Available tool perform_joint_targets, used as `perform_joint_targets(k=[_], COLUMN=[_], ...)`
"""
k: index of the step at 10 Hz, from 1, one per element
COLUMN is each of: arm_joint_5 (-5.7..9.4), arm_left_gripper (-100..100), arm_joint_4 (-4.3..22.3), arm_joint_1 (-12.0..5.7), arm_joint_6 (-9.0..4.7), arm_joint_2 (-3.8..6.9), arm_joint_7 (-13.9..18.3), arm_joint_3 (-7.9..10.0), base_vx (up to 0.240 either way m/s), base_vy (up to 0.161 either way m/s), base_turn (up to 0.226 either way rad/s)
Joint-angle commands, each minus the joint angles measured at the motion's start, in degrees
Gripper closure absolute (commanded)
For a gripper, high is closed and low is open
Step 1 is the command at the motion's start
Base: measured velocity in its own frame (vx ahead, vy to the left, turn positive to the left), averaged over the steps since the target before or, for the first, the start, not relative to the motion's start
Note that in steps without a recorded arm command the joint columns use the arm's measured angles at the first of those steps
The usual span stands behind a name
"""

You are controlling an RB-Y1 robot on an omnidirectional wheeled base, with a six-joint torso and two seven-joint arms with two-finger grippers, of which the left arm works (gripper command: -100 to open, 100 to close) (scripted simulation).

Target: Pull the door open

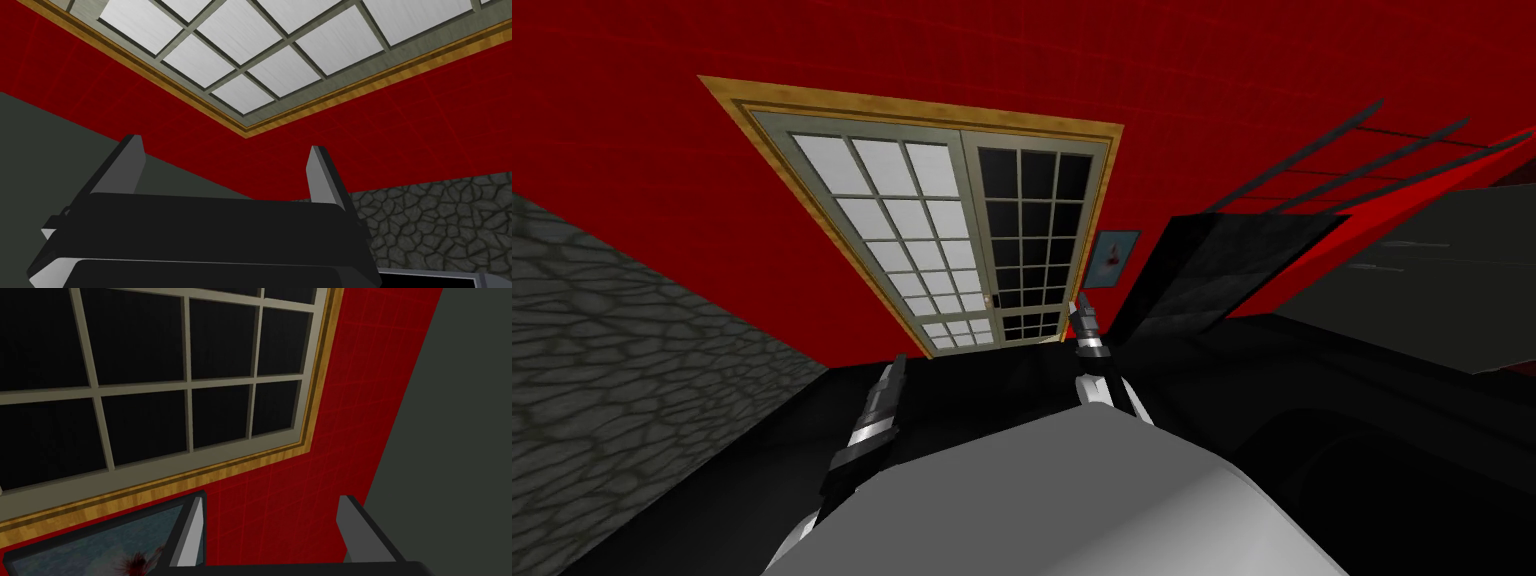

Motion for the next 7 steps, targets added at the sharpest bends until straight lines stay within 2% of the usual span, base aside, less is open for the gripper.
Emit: perform_joint_targets(k=[1,7], arm_joint_5=[-0.39,-1.63], arm_left_gripper=[-100,-100], arm_joint_4=[1.52,9.24], arm_joint_1=[0.18,-0.44], arm_joint_6=[-0.58,-3.38], arm_joint_2=[0.00,0.26], arm_joint_7=[-2.26,-10.13], arm_joint_3=[0.54,2.98], base_vx=[0.097,0.113], base_vy=[-0.026,-0.022], base_turn=[-0.103,-0.127])
